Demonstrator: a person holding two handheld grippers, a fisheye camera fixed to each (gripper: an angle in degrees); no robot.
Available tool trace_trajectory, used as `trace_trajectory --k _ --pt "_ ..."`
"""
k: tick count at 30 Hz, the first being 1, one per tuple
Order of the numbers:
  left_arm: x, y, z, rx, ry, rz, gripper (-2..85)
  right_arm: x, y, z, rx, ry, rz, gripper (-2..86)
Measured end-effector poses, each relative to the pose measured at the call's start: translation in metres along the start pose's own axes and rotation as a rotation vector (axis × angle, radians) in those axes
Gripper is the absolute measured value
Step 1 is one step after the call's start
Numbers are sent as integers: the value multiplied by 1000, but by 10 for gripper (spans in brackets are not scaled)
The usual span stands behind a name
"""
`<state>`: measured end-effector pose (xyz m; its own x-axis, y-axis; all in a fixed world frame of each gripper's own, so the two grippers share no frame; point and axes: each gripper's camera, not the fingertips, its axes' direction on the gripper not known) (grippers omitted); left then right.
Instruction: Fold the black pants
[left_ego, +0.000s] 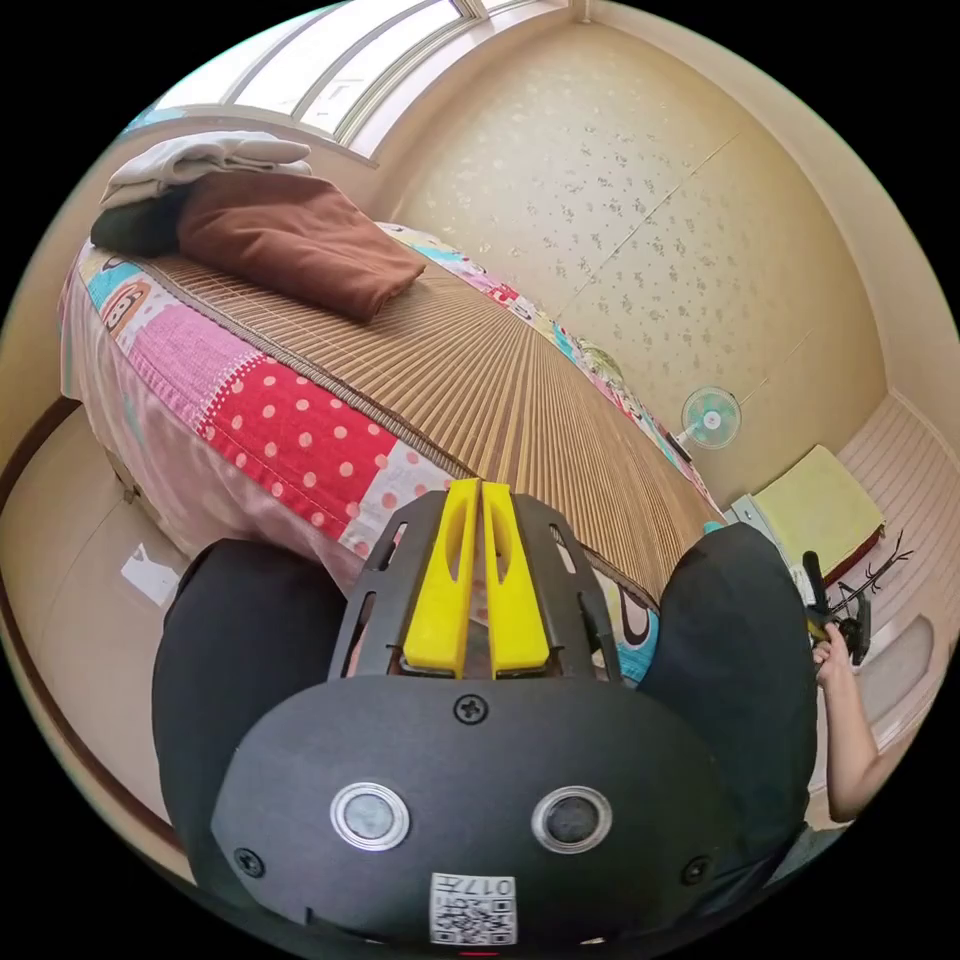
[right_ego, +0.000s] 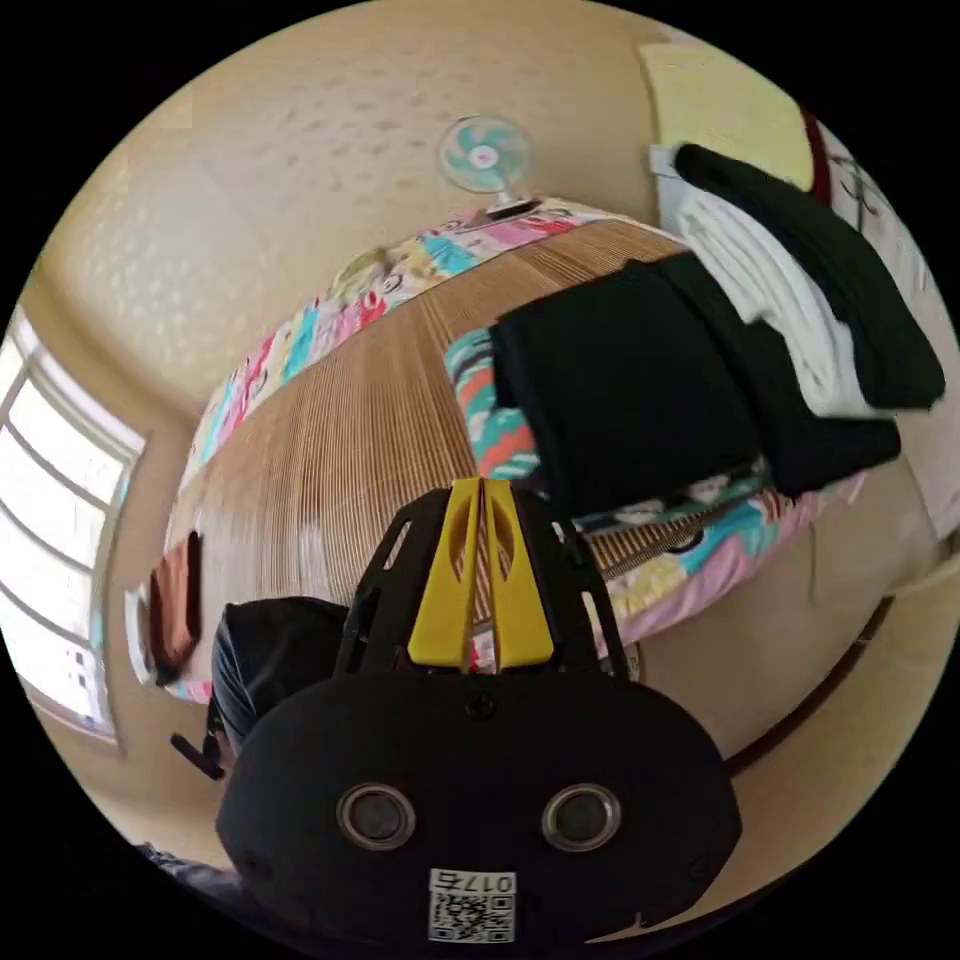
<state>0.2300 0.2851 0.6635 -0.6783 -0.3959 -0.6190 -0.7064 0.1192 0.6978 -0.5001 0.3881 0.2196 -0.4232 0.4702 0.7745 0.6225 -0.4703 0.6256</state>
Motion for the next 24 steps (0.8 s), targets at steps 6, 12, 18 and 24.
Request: trace_trajectory --k 6,12,18,24 --pt "5 15 9 26 -59 45 -10 57 6 -67 53 -13 233 45" --pt "9 28 16 56 -110 74 -10 43 -58 -139 225 -196 456 66" --pt "4 30 20 59 -104 64 -10 23 -57 -197 327 -378 606 90" --pt "4 30 22 56 -113 87 -10 -12 -72 -247 326 -446 621 117"
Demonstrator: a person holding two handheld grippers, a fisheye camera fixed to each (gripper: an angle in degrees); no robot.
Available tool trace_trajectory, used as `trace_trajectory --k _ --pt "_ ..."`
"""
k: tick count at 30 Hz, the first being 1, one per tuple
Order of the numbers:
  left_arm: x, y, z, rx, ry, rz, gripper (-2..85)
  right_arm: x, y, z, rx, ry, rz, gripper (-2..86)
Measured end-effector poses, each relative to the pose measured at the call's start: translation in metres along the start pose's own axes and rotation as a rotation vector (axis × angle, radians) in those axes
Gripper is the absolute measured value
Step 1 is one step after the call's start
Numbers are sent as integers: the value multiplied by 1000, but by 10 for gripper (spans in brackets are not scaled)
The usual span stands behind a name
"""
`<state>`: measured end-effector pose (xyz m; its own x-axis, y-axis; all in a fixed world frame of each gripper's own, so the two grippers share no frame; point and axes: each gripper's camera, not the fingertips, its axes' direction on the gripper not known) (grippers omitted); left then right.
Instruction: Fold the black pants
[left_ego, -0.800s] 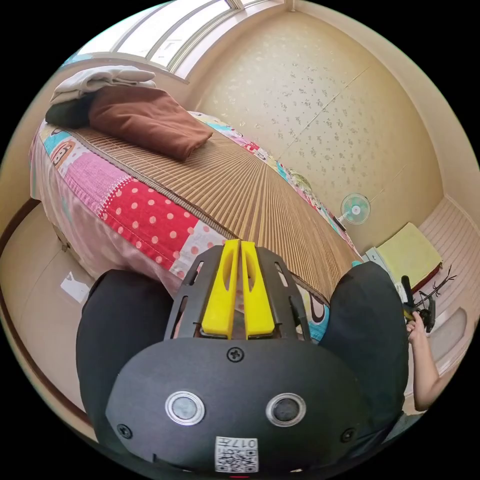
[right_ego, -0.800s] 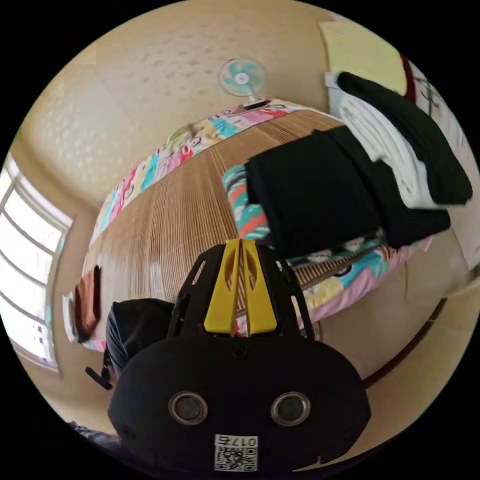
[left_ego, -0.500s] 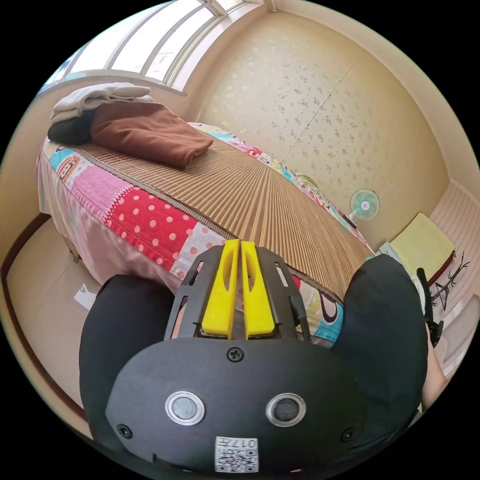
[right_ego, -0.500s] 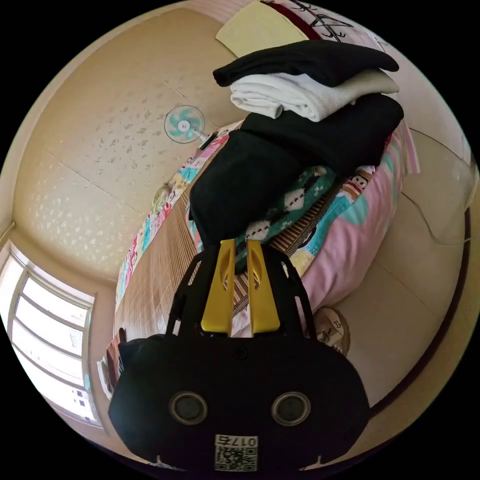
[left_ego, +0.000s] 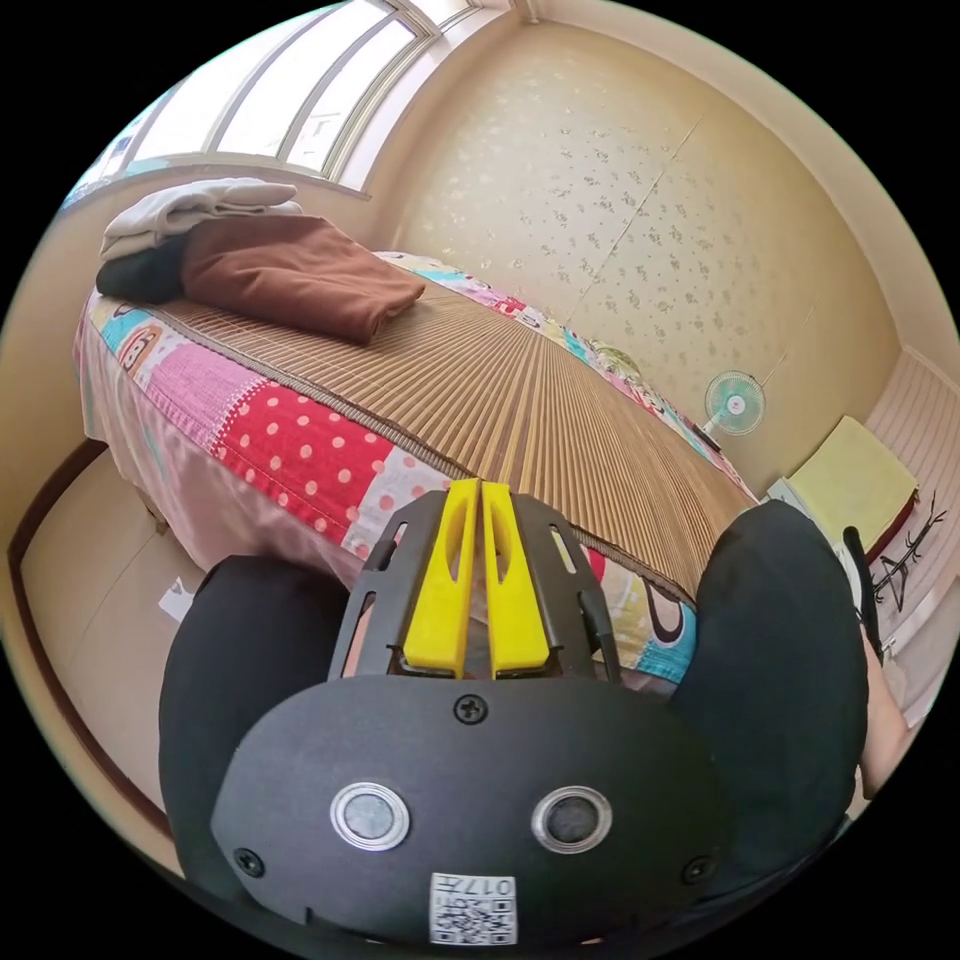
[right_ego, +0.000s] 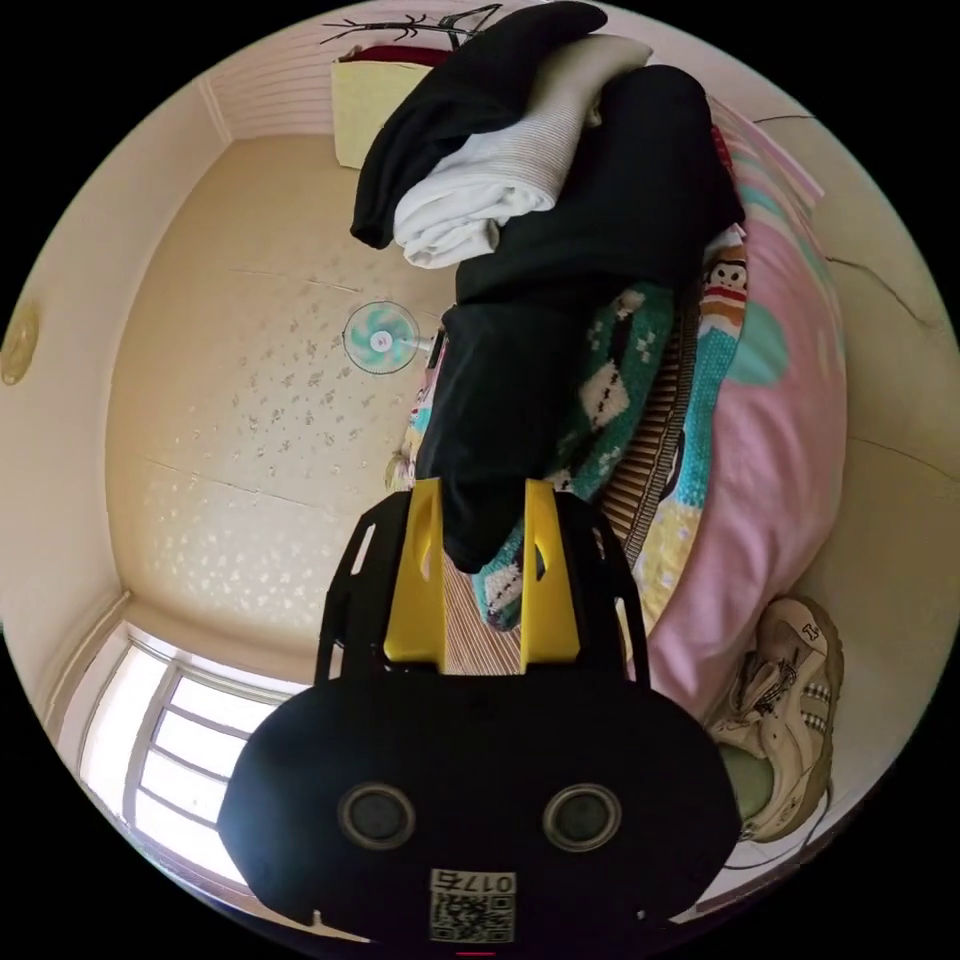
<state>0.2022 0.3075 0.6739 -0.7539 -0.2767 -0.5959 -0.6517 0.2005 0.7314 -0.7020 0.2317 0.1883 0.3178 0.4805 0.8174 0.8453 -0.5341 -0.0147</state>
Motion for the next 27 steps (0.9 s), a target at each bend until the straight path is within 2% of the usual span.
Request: trace_trajectory --k 4,9,12,14,17,19,23,24,25,26,27 --pt "0 -3 0 -2 -8 6 -10 -48 5 -10 -23 77 -9 110" --pt "-9 -9 -2 -6 29 -26 -10 -100 15 -7 -58 181 162 79" --pt "-14 -14 -3 -8 51 -37 -10 -170 26 3 -57 305 71 49" --pt "-18 -17 -5 -3 68 -56 -10 -228 47 2 -4 255 -60 38" --pt "-21 -22 -7 -2 77 -79 -10 -330 104 18 -13 13 -226 27" --pt "-22 -25 -9 1 78 -92 -10 -393 146 57 -129 -47 -320 21" --pt "-22 -34 -14 -1 79 -84 -10 -503 293 153 -413 -163 -592 7" --pt "-23 -35 -15 -1 84 -85 -10 -528 351 182 -611 -373 -721 6" --pt "-26 -37 -17 -1 98 -90 -10 -538 383 198 -736 -477 -748 6" --pt "-29 -40 -18 0 114 -96 -10 -553 453 231 -972 -535 -769 6" --pt "-31 -41 -19 0 122 -100 -10 -559 520 253 -1100 -419 -823 7"
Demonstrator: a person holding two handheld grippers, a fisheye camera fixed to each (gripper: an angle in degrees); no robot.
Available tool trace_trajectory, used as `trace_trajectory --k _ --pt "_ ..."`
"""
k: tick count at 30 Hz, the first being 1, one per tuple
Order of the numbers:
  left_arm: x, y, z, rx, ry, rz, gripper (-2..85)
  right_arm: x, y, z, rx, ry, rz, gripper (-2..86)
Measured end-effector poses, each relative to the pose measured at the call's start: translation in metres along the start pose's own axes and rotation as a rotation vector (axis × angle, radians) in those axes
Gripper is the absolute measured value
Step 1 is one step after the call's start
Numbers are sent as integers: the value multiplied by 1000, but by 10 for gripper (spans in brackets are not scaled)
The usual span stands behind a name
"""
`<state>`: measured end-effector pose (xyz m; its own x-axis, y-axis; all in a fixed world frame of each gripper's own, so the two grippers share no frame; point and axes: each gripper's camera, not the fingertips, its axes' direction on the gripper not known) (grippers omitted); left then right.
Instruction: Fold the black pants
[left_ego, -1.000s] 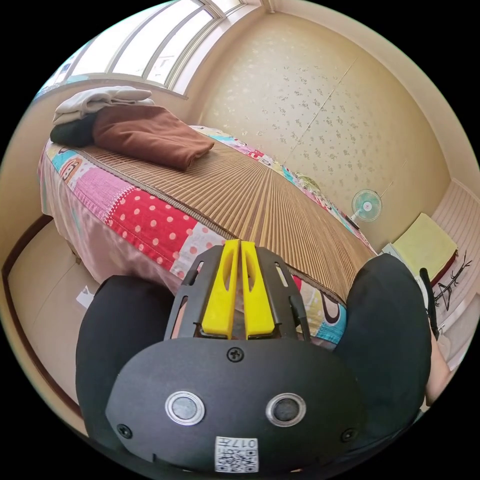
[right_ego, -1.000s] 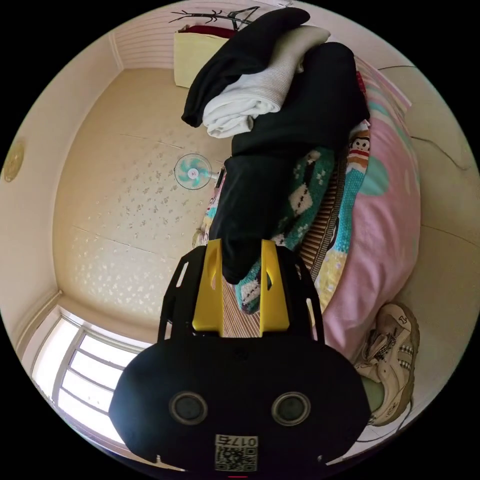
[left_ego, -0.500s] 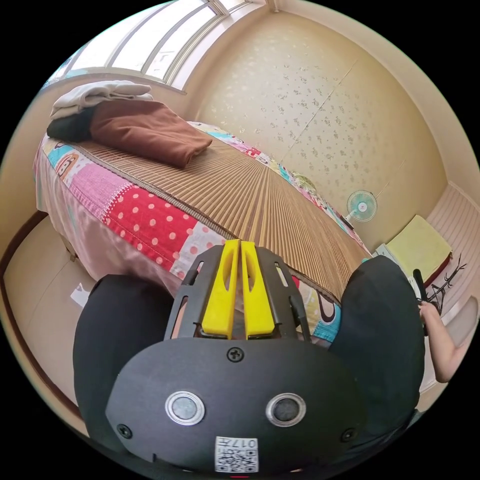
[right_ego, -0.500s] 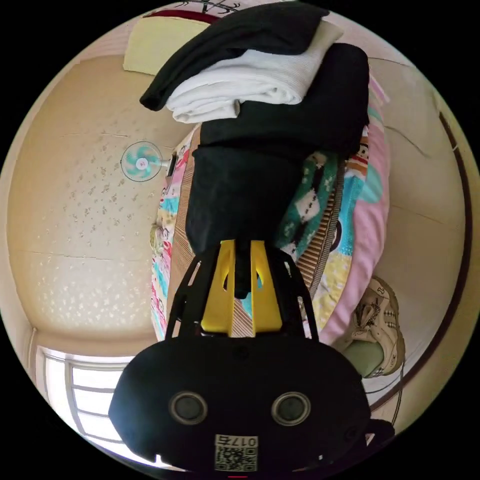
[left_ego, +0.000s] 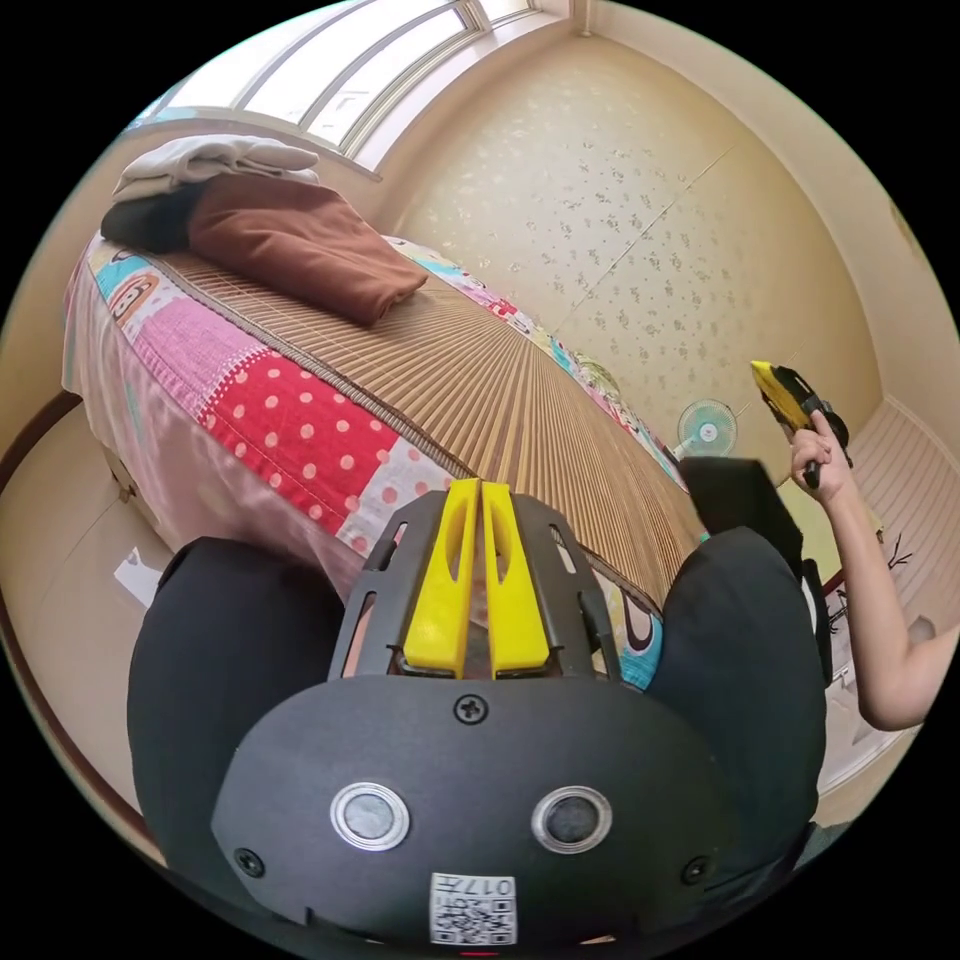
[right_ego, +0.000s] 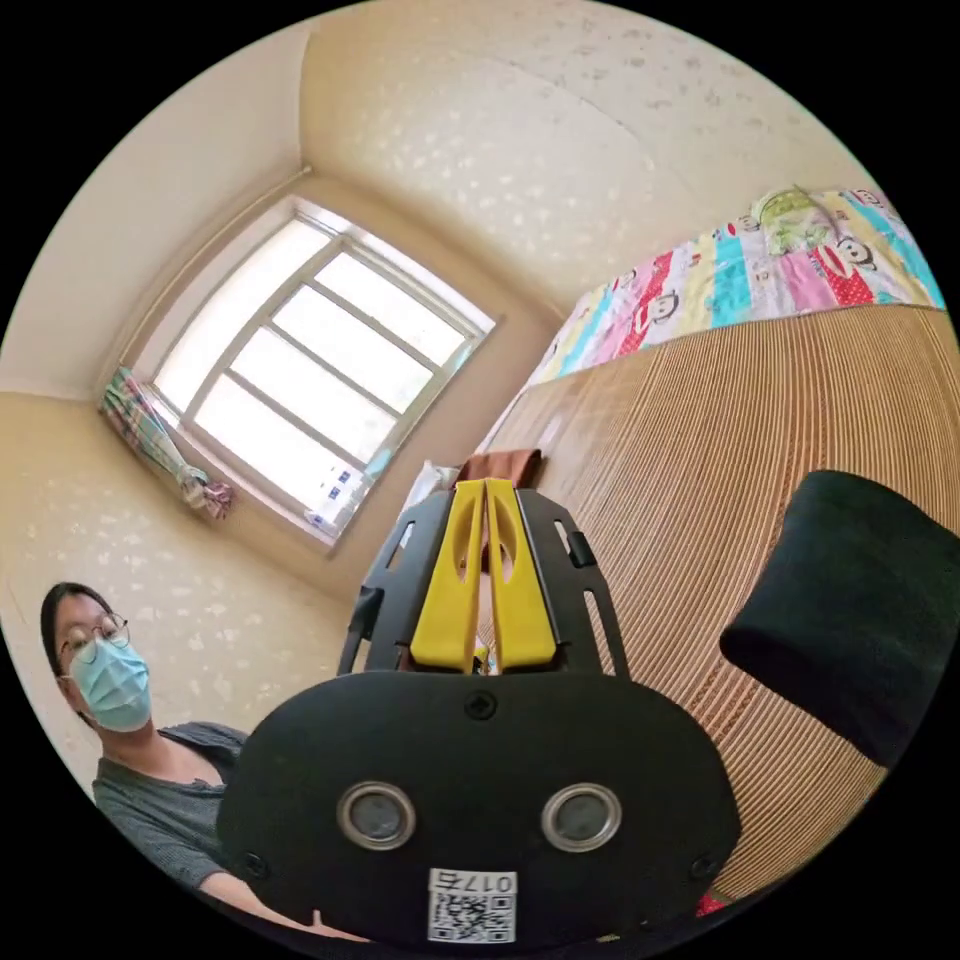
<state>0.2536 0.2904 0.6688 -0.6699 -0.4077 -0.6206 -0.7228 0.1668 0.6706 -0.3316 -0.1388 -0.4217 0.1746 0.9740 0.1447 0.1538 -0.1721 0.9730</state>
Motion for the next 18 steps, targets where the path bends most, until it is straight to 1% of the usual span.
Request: trace_trajectory --k 2,3,5,7,9,10,12,13,15,16,18 --pt "-5 -6 -4 -3 28 -9 -10 -19 12 73 -96 118 -10 9" --pt "-5 -7 -4 -4 34 -9 -10 -25 25 102 -118 132 -26 10" --pt "-8 -13 -8 -6 52 -11 -10 -20 42 120 -126 144 -17 15" --pt "-10 -17 -11 -10 67 -16 -10 -3 59 109 -84 207 19 25" --pt "-15 -22 -13 -13 93 -28 -10 30 85 59 20 369 102 49" --pt "-19 -24 -14 -11 116 -43 -10 40 92 42 50 416 132 56" --pt "-24 -27 -16 -8 148 -71 -9 84 130 -36 197 591 295 79" --pt "-26 -30 -17 -6 158 -87 -8 96 142 -58 238 628 347 82" --pt "-26 -33 -18 -1 155 -104 -7 131 194 -140 391 707 528 93" --pt "-24 -36 -19 4 151 -108 -7 137 208 -158 434 720 561 95" --pt "-20 -38 -20 18 136 -112 -6 156 260 -219 592 768 672 98"
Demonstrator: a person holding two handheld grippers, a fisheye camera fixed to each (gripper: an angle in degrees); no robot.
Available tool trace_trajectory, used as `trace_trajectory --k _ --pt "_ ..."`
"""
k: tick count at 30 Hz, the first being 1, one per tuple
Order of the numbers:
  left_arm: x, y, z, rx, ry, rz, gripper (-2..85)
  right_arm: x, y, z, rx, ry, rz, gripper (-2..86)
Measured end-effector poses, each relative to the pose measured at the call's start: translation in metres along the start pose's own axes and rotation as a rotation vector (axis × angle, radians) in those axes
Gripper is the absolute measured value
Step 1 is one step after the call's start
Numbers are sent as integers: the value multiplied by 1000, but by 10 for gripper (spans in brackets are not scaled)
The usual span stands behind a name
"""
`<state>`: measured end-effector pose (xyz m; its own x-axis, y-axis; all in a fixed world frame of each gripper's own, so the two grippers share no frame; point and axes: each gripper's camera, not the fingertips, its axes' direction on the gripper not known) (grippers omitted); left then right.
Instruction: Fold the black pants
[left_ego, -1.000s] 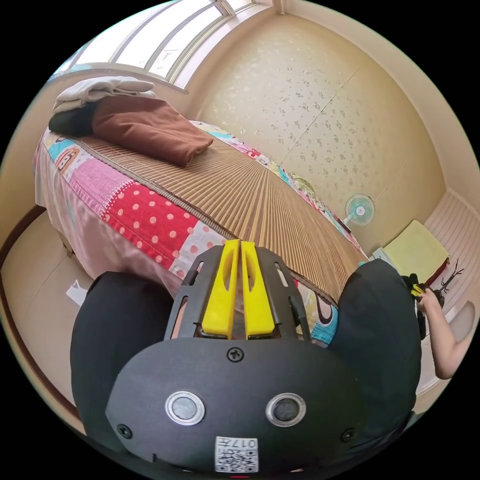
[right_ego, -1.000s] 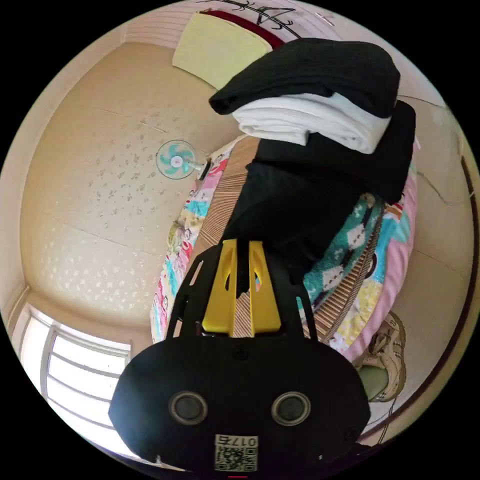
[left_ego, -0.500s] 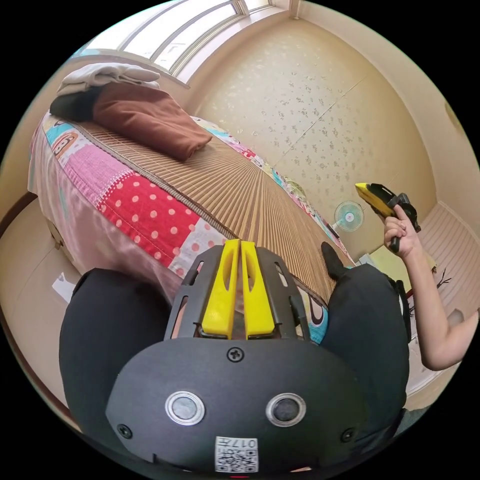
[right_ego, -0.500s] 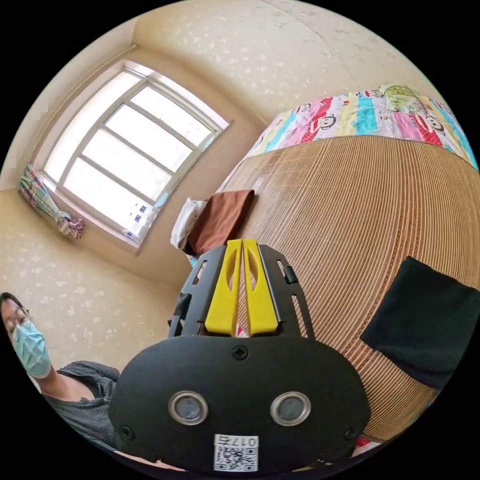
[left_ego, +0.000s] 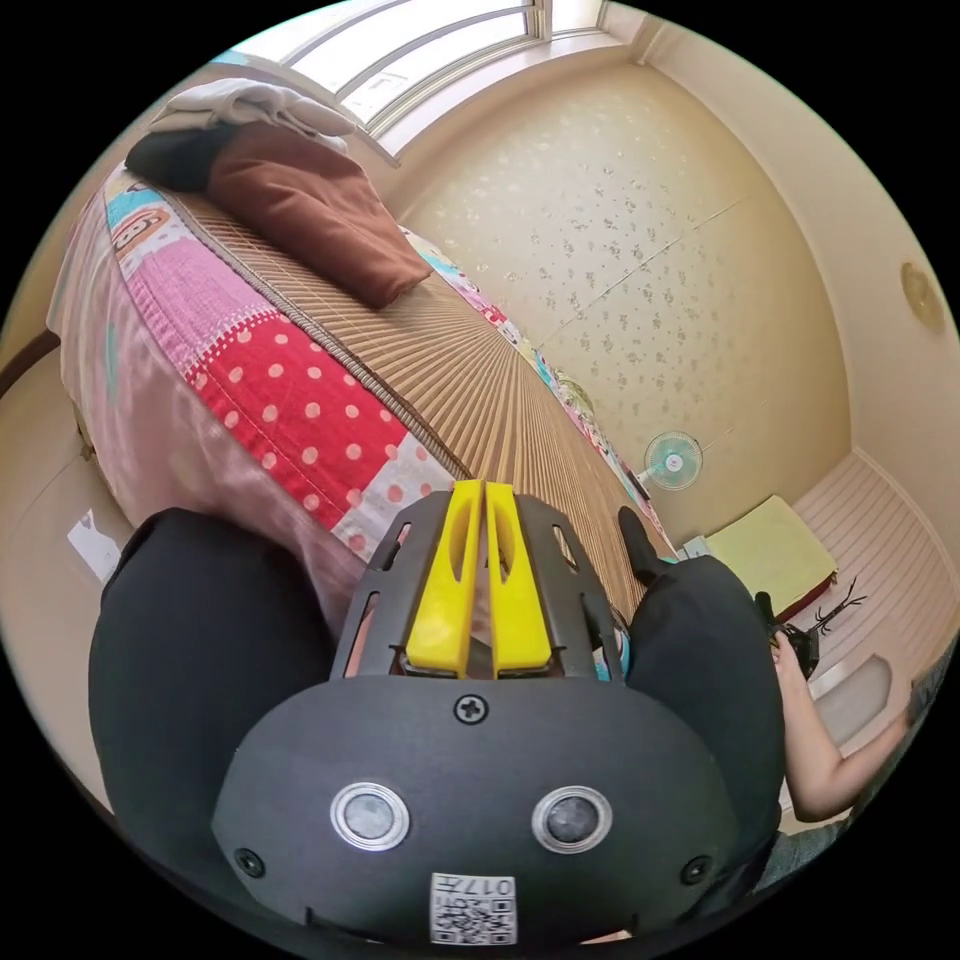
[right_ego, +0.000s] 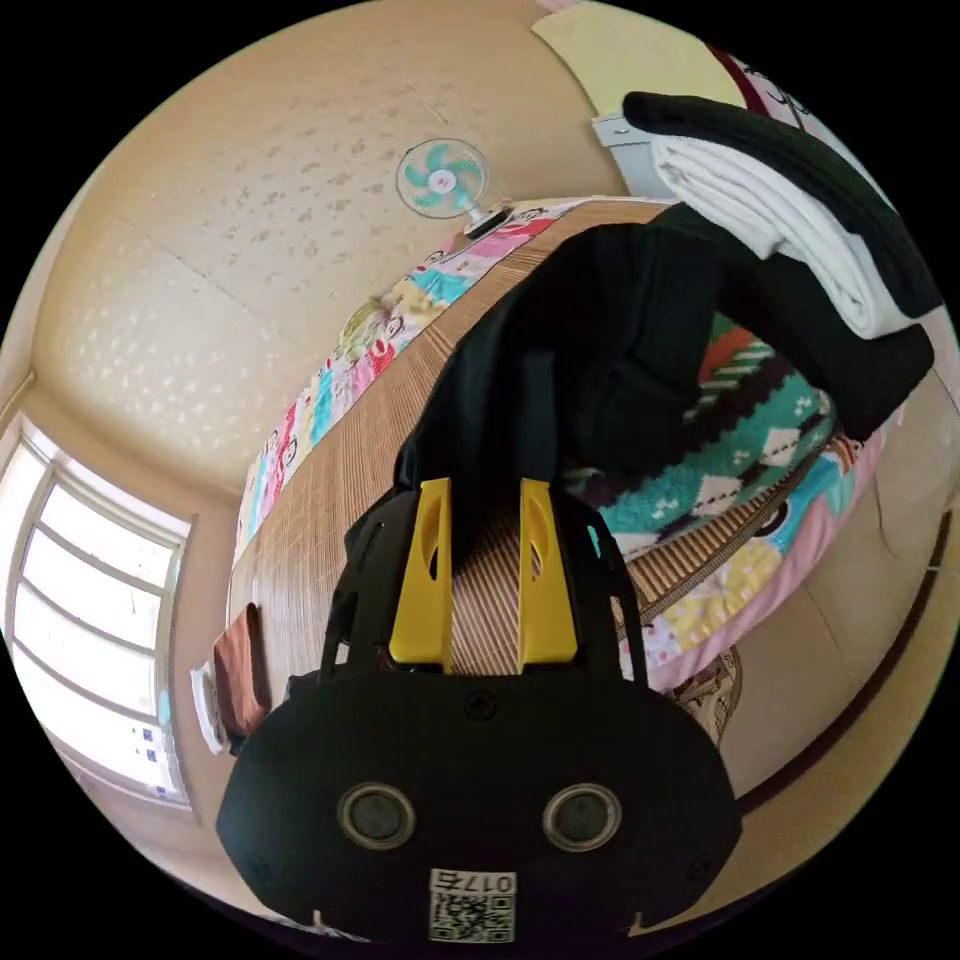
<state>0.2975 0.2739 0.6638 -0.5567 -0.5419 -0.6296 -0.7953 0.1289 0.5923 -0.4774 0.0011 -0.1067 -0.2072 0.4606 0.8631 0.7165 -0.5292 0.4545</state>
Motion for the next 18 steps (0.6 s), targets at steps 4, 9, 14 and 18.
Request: trace_trajectory --k 4,9,14,18 --pt "18 -5 -2 15 -60 59 -7 69 -19 -2 9 -23 145 96" --pt "11 -13 -9 15 0 24 -7 94 -55 42 74 80 231 89" --pt "-7 -21 -15 1 132 -59 -9 68 -56 56 193 199 241 96" --pt "-5 -24 -18 -4 134 -61 -10 94 -75 78 133 202 132 100"
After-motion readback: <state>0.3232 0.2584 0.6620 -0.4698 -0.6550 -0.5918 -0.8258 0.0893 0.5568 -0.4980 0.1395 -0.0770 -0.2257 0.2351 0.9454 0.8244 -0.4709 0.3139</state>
